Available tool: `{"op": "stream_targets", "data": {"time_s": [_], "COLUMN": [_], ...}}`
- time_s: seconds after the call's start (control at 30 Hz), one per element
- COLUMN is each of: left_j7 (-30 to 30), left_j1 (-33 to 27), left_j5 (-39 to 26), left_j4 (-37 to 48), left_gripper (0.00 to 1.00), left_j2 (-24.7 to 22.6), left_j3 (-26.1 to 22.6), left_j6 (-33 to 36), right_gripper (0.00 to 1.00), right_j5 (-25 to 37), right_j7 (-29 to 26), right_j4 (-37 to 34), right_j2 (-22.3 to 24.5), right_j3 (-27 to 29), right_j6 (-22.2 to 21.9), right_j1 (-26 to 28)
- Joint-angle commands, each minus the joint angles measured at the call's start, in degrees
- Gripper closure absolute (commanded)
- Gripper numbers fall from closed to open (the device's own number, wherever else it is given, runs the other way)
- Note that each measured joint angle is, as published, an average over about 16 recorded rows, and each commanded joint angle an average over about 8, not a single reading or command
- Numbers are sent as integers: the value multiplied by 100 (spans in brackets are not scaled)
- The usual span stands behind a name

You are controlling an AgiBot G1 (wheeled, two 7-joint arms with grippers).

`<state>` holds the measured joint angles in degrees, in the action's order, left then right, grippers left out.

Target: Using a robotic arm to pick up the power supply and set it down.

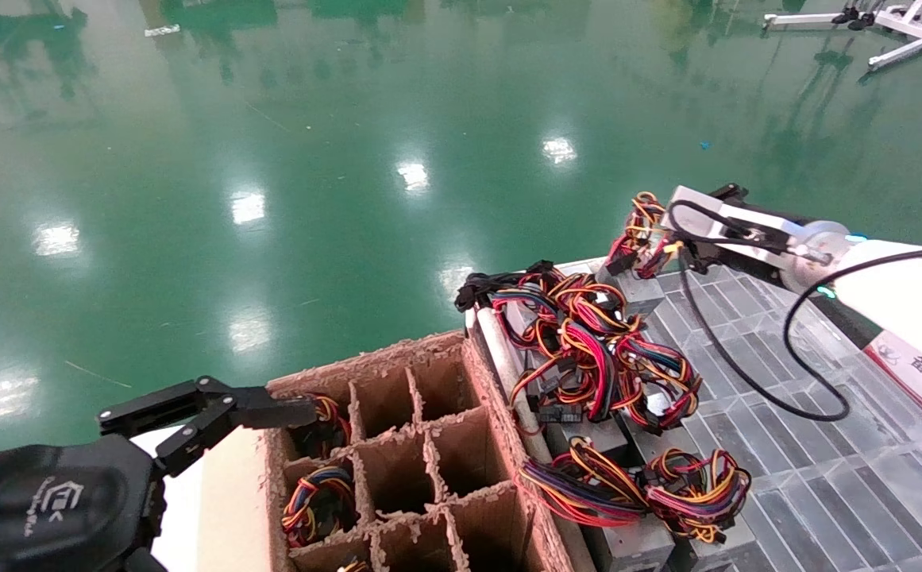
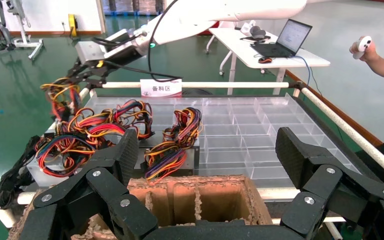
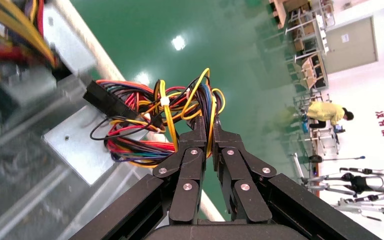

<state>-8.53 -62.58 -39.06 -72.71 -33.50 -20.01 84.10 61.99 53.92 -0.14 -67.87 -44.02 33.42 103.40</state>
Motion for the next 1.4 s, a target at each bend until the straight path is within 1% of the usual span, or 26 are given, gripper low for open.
{"op": "stream_targets", "data": {"time_s": [0.03,0.33,0.37,0.4,0.43,0.47,0.63,0.7,0.73,1.23,1.4], "left_j7": [0,0,0,1,1,1,1,1,1,1,2], "left_j1": [0,0,0,0,0,0,0,0,1,1,0], "left_j5": [0,1,1,1,1,1,1,2,2,2,2], "left_j4": [0,0,0,0,0,0,1,1,1,2,3], "left_gripper": [0,0,0,0,0,0,0,0,0,0,0], "left_j2": [0,0,0,0,0,0,1,1,1,1,1], "left_j3": [0,-1,-1,-1,-1,-1,-1,-1,-1,-1,-1], "left_j6": [0,0,0,0,0,0,-1,-1,-2,-2,-2], "right_gripper": [100,100,100,96,90,81,20,4,0,0,0], "right_j5": [-8,-29,-31,-35,-39,-46,-81,-90,-93,-101,-145], "right_j7": [-41,-105,-102,-97,-91,-84,-53,-45,-43,-58,-199], "right_j4": [4,20,21,21,21,21,22,22,22,21,-24], "right_j2": [-117,-458,-475,-486,-494,-498,-498,-496,-496,-474,-302], "right_j3": [6,20,22,24,28,32,57,63,65,70,102], "right_j6": [-74,-326,-348,-372,-397,-422,-533,-564,-574,-540,-293], "right_j1": [10,12,2,-9,-22,-36,-91,-104,-107,-98,49]}}
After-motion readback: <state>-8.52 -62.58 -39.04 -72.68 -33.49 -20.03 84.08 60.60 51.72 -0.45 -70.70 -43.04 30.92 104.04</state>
